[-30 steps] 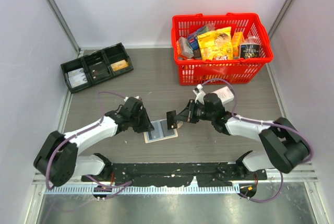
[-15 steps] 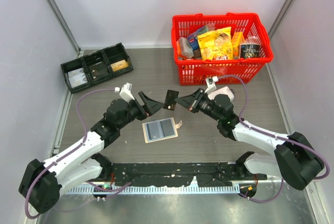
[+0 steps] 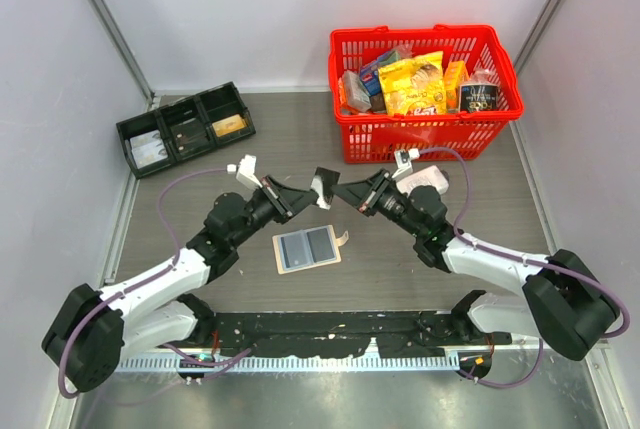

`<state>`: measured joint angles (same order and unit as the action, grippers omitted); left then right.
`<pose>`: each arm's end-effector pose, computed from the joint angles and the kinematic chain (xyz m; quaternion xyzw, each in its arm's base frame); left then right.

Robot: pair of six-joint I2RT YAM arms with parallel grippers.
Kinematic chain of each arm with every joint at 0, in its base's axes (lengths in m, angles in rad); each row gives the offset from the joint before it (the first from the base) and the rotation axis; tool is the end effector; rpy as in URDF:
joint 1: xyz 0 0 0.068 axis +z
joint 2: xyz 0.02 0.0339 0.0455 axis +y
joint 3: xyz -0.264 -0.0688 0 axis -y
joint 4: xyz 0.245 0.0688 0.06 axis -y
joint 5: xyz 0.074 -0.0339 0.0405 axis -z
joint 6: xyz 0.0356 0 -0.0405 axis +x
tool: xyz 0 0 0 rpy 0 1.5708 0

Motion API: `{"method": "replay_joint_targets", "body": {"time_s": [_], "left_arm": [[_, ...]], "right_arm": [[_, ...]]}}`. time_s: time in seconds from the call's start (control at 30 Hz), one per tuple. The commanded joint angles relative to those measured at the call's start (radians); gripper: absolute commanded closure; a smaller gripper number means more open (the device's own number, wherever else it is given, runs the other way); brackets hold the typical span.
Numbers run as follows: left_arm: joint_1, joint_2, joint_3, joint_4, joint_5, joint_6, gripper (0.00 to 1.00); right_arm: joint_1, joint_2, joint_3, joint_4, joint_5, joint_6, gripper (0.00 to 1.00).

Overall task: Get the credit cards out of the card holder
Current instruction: Remove the credit card from the card holder, then place the credit card in the storage box.

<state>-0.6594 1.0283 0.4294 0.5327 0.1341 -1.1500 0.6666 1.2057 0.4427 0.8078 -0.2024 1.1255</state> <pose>0.1780 -0.1440 0.2438 -0.1325 0.7178 -0.5663 0.3828 0.1945 0.1621 0.2390 0.0853 0.6861 0.6051 0.3947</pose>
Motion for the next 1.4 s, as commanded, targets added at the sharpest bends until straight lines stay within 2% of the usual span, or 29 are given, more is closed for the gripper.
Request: {"method": "replay_joint_targets", "body": {"time_s": [0.0,0.07,0.1,0.17,0.3,0.4,0.43,0.47,0.63,0.73,0.9,1.13,1.2,1.27,1.37], "left_arm": [[-0.003,-0.010,-0.009,0.125,0.012,0.001,0.97],[-0.002,-0.039,-0.015,0.089,0.006,0.027,1.00],[-0.002,-0.059,-0.012,0.060,0.007,0.053,1.00],[0.012,-0.094,-0.001,-0.017,0.050,0.126,1.00],[0.067,-0.142,0.100,-0.297,0.217,0.324,1.00],[0.089,-0.136,0.224,-0.565,0.378,0.534,1.00],[0.089,-0.104,0.346,-0.808,0.453,0.713,1.00],[0.090,-0.091,0.380,-0.873,0.484,0.763,1.00],[0.089,-0.045,0.528,-1.108,0.607,0.985,1.00],[0.090,-0.021,0.595,-1.216,0.647,1.082,1.00],[0.090,0.012,0.667,-1.283,0.706,1.145,1.00],[0.089,0.030,0.697,-1.284,0.746,1.178,1.00],[0.087,0.035,0.695,-1.274,0.760,1.168,1.00],[0.087,0.036,0.689,-1.266,0.768,1.164,1.00],[0.086,0.036,0.689,-1.274,0.771,1.158,1.00]], "right_arm": [[0.005,0.002,-0.004,0.070,0.008,-0.003,0.99],[0.005,0.000,0.002,0.057,-0.021,-0.035,0.86],[0.001,-0.006,0.007,0.036,-0.034,-0.052,0.71],[-0.016,-0.014,0.033,-0.033,-0.106,-0.107,0.52],[-0.071,-0.072,0.088,-0.218,-0.207,-0.251,0.34],[-0.087,-0.127,0.167,-0.384,-0.270,-0.439,0.25],[-0.090,-0.153,0.227,-0.573,-0.340,-0.618,0.20],[-0.088,-0.172,0.266,-0.649,-0.376,-0.657,0.19],[-0.090,-0.210,0.407,-0.883,-0.483,-0.933,0.19],[-0.091,-0.198,0.470,-0.999,-0.564,-1.021,0.20],[-0.085,-0.149,0.511,-0.994,-0.715,-1.053,0.22],[-0.018,-0.071,0.550,-0.984,-0.769,-1.075,0.24],[-0.001,-0.045,0.553,-0.975,-0.773,-1.076,0.27],[0.010,-0.032,0.554,-0.961,-0.782,-1.073,0.37],[0.011,-0.021,0.553,-0.924,-0.808,-1.047,0.61]]}}
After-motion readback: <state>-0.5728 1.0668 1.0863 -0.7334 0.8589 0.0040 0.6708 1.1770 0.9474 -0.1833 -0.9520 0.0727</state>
